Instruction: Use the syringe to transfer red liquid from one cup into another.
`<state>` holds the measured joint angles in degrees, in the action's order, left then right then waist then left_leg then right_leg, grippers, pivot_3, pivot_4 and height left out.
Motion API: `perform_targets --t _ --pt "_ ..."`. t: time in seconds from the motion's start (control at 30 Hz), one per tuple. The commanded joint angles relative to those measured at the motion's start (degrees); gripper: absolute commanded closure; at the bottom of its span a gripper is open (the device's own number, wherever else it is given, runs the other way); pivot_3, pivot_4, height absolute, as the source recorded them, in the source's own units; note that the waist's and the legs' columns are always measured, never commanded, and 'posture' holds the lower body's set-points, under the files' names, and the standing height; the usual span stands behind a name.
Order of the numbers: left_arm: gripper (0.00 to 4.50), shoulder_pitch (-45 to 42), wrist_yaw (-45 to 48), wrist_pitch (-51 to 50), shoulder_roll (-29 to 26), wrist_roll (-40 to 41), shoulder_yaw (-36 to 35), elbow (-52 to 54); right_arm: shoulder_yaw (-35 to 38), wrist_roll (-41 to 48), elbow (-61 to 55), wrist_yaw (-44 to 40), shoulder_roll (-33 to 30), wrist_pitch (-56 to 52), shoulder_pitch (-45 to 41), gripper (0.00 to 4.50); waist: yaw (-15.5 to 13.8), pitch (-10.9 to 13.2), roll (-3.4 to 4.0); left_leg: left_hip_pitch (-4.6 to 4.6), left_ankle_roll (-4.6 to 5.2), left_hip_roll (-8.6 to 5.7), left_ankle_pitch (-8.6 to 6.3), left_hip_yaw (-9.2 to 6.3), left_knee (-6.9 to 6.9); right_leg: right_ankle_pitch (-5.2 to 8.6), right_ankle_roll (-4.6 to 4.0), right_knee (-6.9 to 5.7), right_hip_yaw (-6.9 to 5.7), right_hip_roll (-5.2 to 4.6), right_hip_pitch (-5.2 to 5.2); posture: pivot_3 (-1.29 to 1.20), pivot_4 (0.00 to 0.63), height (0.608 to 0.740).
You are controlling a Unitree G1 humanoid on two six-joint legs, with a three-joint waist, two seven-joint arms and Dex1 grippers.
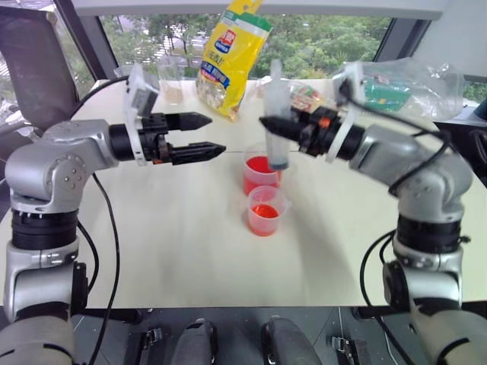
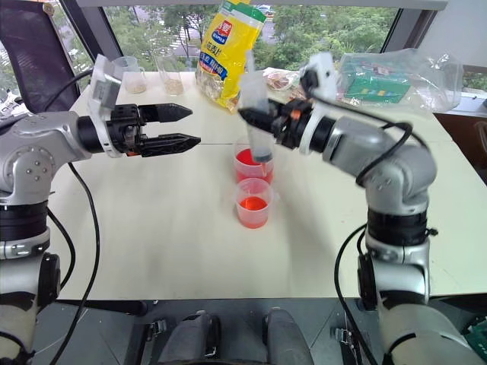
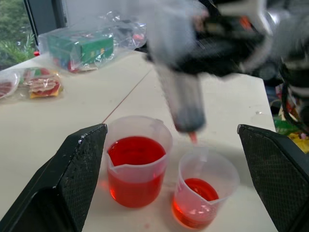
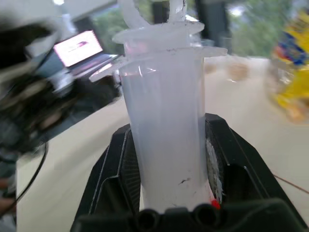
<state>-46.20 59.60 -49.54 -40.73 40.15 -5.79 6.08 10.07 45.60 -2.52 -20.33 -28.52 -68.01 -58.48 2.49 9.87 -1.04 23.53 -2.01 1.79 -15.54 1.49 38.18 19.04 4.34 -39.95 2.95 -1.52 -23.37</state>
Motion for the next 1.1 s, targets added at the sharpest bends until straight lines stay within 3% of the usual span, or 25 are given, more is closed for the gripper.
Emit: perform_targets --t 0.03,0.2,0.37,0.53,0.83,0.87,0.9,1.0,1.1 --pt "0.04 1.55 -0.92 1.03 -0.17 1.05 -1.39 3.51 -0.21 -6.30 11.85 5.61 -4.61 -8.58 -9.20 3.09 -0.09 0.00 0.00 0.00 0.00 0.00 0.00 0.00 0.00 0.00 -0.01 0.01 0.00 -0.01 0.00 0.00 0.150 0.740" --pt "0.04 3.87 -2.01 0.89 0.10 1.99 -1.68 5.82 -13.50 -13.54 22.27 0.98 -9.80 -14.78 -13.84 3.09 0.02 0.00 -0.01 0.11 0.11 0.00 -0.06 0.02 -0.17 0.01 -0.01 0.39 0.00 0.00 -0.01 0.00 0.150 0.740" --pt "0.04 5.80 -3.50 0.37 -0.28 2.97 -2.29 8.07 -21.04 -19.44 30.69 -3.79 -9.84 -12.39 -12.69 3.09 0.04 0.01 0.01 0.31 0.20 0.01 -0.12 0.10 -0.17 0.00 0.00 0.48 0.04 0.00 -0.18 0.00 0.150 0.740" --pt "0.04 7.24 -5.05 0.36 -0.88 3.18 -2.43 9.83 -26.72 -23.97 35.88 -8.24 -8.60 -10.16 -10.42 3.09 0.01 0.00 0.01 0.46 0.20 0.00 -0.12 0.08 -0.12 -0.01 0.01 0.49 0.02 -0.01 -0.27 0.00 0.150 0.740" --pt "0.04 8.55 -6.94 -0.79 -1.36 5.92 -3.67 11.60 -29.54 -29.51 39.42 -13.24 -7.23 -8.70 -7.54 3.09 -0.04 0.00 0.00 0.45 0.19 0.00 -0.11 0.02 -0.07 -0.01 0.01 0.48 -0.04 0.00 -0.22 0.00 0.150 0.740" --pt "0.00 8.57 -7.07 -0.85 -1.38 6.07 -3.64 11.68 -29.32 -29.76 39.23 -13.58 -7.25 -8.96 -7.56 2.06 -0.09 0.00 0.00 0.44 0.19 0.00 -0.11 0.00 -0.06 -0.01 0.01 0.48 -0.05 0.00 -0.20 0.00 0.150 0.740" --pt "0.00 8.58 -7.20 -0.90 -1.43 6.22 -3.61 11.71 -29.14 -30.03 39.14 -13.87 -7.23 -9.13 -7.60 1.84 -0.11 0.00 0.00 0.45 0.19 0.00 -0.11 -0.01 -0.05 -0.01 0.01 0.48 -0.06 0.00 -0.20 0.00 0.150 0.740" --pt "0.00 8.90 -7.45 -0.74 -1.56 6.16 -3.08 11.63 -27.60 -29.70 36.24 -14.99 -8.27 -10.32 -7.73 0.25 -0.06 0.00 0.00 0.44 0.19 -0.01 -0.11 -0.01 -0.04 -0.01 0.02 0.48 -0.06 0.00 -0.18 0.00 0.150 0.740" --pt "0.00 9.30 -7.39 -0.75 -1.99 6.12 -2.95 11.91 -27.60 -28.84 28.68 -17.91 -11.63 -9.93 -6.65 0.06 -0.17 0.00 0.00 0.46 0.19 -0.01 -0.11 -0.03 -0.03 -0.01 0.02 0.47 -0.08 -0.01 -0.20 0.00 0.150 0.740"
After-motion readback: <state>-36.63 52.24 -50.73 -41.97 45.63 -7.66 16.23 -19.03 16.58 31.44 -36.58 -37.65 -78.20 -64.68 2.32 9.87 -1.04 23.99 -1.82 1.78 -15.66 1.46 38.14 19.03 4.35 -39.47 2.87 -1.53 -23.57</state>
